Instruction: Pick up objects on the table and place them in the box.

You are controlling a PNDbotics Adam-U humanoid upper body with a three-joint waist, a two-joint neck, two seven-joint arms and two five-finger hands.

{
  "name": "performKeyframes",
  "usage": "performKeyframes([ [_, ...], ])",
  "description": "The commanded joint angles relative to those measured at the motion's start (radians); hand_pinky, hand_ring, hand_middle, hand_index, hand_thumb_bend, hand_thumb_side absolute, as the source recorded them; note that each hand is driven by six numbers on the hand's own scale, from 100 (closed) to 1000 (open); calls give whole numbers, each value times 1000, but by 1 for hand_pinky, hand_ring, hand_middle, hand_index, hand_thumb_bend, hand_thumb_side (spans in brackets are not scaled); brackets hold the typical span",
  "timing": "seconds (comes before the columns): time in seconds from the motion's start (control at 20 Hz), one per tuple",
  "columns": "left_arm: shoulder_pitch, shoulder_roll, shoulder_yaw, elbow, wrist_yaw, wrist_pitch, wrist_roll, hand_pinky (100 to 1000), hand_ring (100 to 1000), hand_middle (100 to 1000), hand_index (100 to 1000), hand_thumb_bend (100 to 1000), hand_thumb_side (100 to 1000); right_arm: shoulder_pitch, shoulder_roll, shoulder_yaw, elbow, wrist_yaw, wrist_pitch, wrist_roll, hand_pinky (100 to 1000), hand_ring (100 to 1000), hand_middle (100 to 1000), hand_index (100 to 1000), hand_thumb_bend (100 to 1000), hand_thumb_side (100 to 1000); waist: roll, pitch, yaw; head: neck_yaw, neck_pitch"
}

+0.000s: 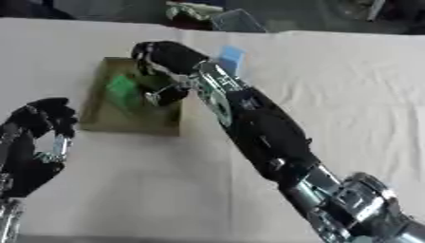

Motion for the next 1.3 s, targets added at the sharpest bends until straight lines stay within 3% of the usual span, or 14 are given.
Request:
performKeyframes([
  [0.05,-9,3,4,-23,7,0,2,549,613,596,775,100,361,-15,-3,3,-23,-52,4,25,890,906,924,995,100,218,6,-14,-2,2,-10],
  [0.2,-8,3,4,-23,7,0,2,550,613,595,775,100,362,-13,-5,7,-31,-96,5,65,899,918,934,997,100,289,7,-14,-5,3,-10],
  [0.6,-4,3,6,-22,4,0,2,550,612,595,775,100,362,-21,-30,2,-81,-240,19,137,895,910,919,989,100,334,8,-15,-17,8,-6],
  [0.65,-4,3,6,-21,3,0,2,550,612,595,775,100,359,-23,-36,1,-90,-264,24,144,893,907,917,988,100,392,8,-15,-19,9,-6],
  [0.7,-3,3,7,-21,3,0,3,550,612,595,775,100,363,-26,-42,0,-99,-287,28,150,892,906,915,988,100,327,8,-15,-21,10,-5],
  [1.05,2,5,10,-20,0,1,6,550,612,594,775,100,363,-45,-106,-23,-147,-375,89,157,875,887,890,980,100,237,10,-17,-37,19,-2],
  [1.2,4,5,12,-19,-1,1,7,551,611,594,775,100,363,-51,-138,-45,-141,-381,130,140,871,881,877,978,100,210,11,-17,-45,23,-1],
  [1.3,5,6,12,-19,-2,1,7,551,611,594,775,100,363,-56,-160,-66,-124,-390,164,126,876,883,873,976,100,251,12,-18,-48,25,-1],
])
